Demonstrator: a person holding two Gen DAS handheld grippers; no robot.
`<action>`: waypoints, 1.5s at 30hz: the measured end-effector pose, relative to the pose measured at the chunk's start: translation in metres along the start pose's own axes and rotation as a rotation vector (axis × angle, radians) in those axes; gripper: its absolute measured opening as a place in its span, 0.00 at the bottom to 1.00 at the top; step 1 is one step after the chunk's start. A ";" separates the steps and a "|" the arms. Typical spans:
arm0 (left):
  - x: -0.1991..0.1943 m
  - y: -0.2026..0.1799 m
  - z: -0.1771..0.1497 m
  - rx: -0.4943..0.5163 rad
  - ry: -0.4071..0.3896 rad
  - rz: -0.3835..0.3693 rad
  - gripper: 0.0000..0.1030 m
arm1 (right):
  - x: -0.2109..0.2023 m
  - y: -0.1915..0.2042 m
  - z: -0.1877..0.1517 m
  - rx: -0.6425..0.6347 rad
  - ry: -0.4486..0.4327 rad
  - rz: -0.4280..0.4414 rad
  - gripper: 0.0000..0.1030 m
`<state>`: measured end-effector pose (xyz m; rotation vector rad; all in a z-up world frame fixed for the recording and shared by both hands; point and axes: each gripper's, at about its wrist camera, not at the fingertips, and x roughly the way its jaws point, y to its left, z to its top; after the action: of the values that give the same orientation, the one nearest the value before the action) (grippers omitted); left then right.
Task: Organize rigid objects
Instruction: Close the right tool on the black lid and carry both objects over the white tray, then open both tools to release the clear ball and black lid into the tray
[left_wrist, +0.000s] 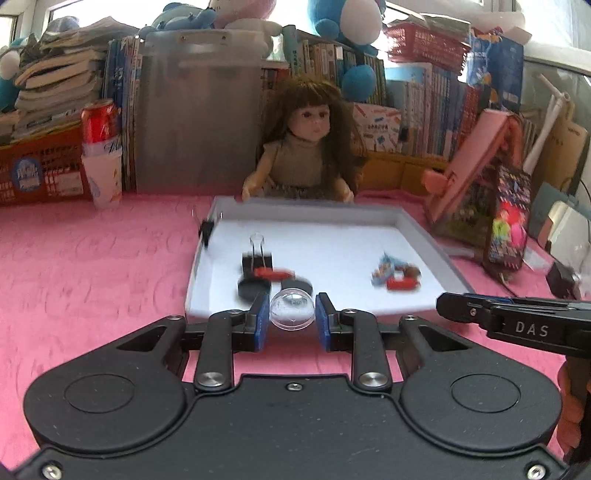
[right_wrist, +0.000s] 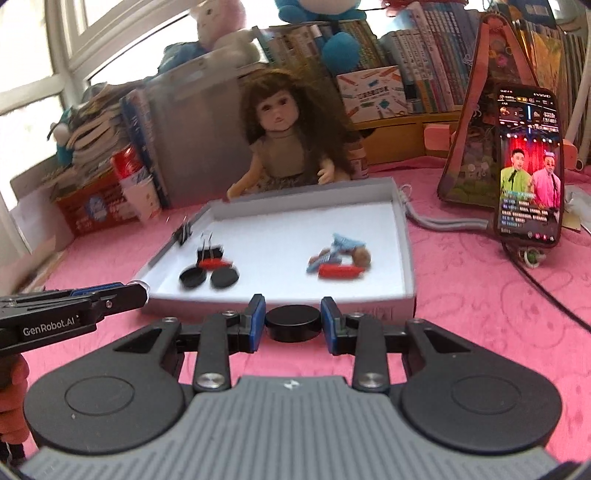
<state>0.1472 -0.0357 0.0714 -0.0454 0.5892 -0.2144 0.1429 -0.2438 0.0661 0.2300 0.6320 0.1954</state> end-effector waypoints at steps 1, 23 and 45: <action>0.005 0.000 0.006 0.001 -0.002 0.000 0.24 | 0.004 -0.003 0.007 0.016 0.004 0.001 0.37; 0.153 0.010 0.063 -0.090 0.163 0.029 0.24 | 0.114 -0.047 0.070 0.192 0.091 -0.111 0.37; 0.167 0.000 0.051 -0.019 0.160 0.053 0.28 | 0.127 -0.040 0.060 0.095 0.069 -0.136 0.56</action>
<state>0.3106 -0.0725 0.0227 -0.0307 0.7510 -0.1617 0.2840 -0.2597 0.0306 0.2715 0.7237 0.0424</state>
